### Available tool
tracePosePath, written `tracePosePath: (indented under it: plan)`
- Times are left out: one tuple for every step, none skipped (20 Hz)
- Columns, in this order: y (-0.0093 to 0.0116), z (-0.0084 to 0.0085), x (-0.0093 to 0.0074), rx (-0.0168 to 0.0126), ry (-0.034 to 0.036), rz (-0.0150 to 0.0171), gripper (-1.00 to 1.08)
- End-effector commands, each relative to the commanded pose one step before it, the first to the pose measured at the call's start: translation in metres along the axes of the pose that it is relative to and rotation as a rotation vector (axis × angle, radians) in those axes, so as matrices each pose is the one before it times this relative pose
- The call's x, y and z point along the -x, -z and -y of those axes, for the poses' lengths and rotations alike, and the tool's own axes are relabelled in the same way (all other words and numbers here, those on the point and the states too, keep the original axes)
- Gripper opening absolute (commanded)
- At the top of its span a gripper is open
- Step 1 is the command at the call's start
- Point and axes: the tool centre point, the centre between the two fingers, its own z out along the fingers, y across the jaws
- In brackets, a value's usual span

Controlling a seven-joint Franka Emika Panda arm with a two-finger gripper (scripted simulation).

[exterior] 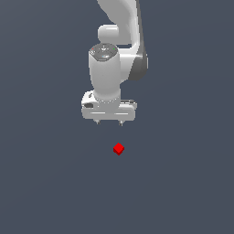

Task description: Pick up the red cube and move it to a goal position.

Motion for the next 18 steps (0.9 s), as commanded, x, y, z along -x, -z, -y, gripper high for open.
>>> tracePosePath:
  plan:
    - [0.00000, -0.00001, 0.00000, 0.00000, 0.00000, 0.00000, 1.00]
    - [-0.00016, -0.00001, -0.00002, 0.00005, -0.00069, 0.00003, 1.00]
    - [-0.00047, 0.00019, -0.00004, 0.00007, -0.00169, 0.00010, 1.00]
    - [-0.00079, 0.00027, -0.00007, 0.00012, -0.00288, 0.00017, 1.00]
    - [-0.00111, 0.00032, -0.00010, 0.00017, -0.00413, 0.00024, 1.00]
    - [-0.00143, 0.00043, -0.00013, 0.00022, -0.00529, 0.00031, 1.00]
    - [-0.00175, 0.00053, -0.00017, 0.00027, -0.00646, 0.00038, 1.00]
    - [-0.00207, 0.00063, -0.00020, 0.00032, -0.00765, 0.00045, 1.00]
    - [-0.00239, 0.00071, -0.00023, 0.00037, -0.00887, 0.00052, 1.00]
    - [-0.00272, 0.00080, -0.00026, 0.00043, -0.01010, 0.00060, 1.00]
    - [-0.00305, 0.00091, -0.00030, 0.00048, -0.01130, 0.00067, 1.00]
    - [-0.00338, 0.00101, -0.00033, 0.00053, -0.01253, 0.00074, 1.00]
    - [-0.00372, 0.00110, -0.00037, 0.00059, -0.01381, 0.00081, 1.00]
    - [-0.00407, 0.00121, -0.00040, 0.00064, -0.01506, 0.00089, 1.00]
    - [-0.00442, 0.00130, -0.00044, 0.00070, -0.01637, 0.00096, 1.00]
    - [-0.00477, 0.00141, -0.00048, 0.00075, -0.01769, 0.00104, 1.00]
    - [-0.00514, 0.00152, -0.00053, 0.00081, -0.01904, 0.00112, 1.00]
    - [-0.00551, 0.00162, -0.00057, 0.00087, -0.02043, 0.00120, 1.00]
